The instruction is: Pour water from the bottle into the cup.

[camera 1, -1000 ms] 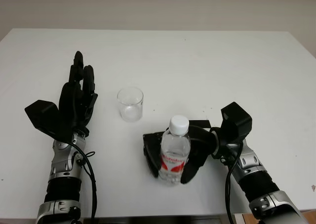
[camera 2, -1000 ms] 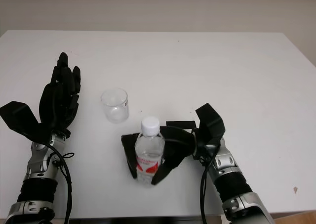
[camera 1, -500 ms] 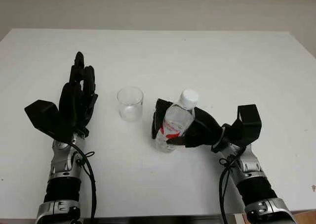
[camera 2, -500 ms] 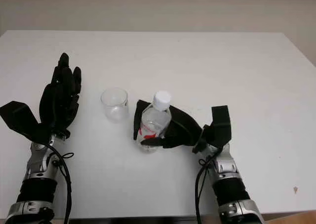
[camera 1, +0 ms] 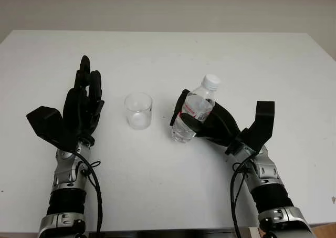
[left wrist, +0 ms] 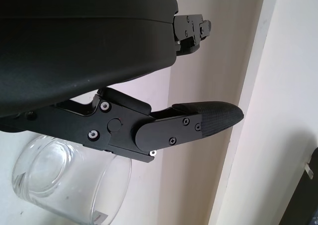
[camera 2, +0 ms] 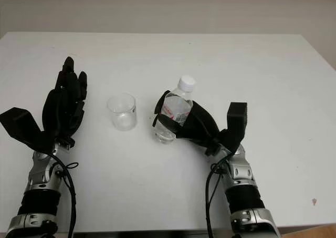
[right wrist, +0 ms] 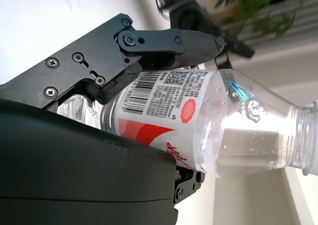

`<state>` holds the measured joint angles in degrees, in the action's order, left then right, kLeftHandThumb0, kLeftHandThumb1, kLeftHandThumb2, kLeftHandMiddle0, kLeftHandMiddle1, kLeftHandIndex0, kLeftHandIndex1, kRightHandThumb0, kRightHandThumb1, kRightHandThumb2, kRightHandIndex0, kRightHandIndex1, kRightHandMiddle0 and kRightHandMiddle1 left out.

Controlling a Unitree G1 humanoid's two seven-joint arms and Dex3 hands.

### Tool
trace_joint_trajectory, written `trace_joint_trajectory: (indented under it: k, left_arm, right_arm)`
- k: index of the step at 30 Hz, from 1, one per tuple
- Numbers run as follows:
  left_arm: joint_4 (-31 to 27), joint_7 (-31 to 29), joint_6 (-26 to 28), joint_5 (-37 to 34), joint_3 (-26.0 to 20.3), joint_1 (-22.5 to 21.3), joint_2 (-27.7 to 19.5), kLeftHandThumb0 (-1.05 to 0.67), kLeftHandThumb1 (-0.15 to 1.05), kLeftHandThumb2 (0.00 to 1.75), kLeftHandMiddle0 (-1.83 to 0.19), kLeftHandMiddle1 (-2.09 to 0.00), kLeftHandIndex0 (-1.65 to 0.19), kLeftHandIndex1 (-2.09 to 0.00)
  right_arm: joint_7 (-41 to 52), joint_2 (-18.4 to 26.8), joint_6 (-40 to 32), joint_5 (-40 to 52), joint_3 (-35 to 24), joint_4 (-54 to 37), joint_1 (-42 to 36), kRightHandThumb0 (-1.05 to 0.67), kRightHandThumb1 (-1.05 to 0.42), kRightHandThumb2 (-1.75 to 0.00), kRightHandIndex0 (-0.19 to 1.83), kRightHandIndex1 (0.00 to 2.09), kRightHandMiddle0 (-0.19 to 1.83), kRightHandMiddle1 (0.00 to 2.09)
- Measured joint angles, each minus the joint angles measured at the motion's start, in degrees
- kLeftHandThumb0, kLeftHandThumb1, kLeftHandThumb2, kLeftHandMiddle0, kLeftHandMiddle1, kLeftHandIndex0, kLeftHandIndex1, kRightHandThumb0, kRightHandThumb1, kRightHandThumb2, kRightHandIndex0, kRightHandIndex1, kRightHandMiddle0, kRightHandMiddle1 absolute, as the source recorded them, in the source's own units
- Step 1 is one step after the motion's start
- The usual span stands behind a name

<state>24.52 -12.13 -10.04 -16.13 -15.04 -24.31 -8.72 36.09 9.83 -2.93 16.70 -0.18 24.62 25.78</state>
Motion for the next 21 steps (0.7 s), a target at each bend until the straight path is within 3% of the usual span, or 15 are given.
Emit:
trace_joint_trajectory:
  k: [8,14,21]
  left_arm:
    - [0.07,-0.05,-0.03,-0.11,-0.02,0.0,0.06,-0.68,1.05,0.56,0.09,-0.05,0.11,-0.05]
    - [0.09,-0.12,-0.06,-0.17,-0.03,0.01,0.24,-0.68,1.05,0.56,0.09,-0.05,0.11,-0.05]
    - [0.04,-0.16,-0.07,-0.29,-0.03,0.73,0.65,-0.69,1.05,0.56,0.09,-0.05,0.11,-0.05]
  right_arm:
    - [-10.43,-0.69,-1.39,-5.95,0.08,1.17,5.61,-0.14,-0.82,-0.93,1.83,2.09,1.83,2.09]
    - [-13.71,-0.84,1.58,-9.22,0.06,7.19,10.74,-0.09,-0.68,-1.15,1.83,2.09,1.83,2.09]
    - [-18.35,-0.79,7.26,-14.6,0.43,15.17,15.38,-0.12,-0.59,-1.1,1.83,2.09,1.83,2.09]
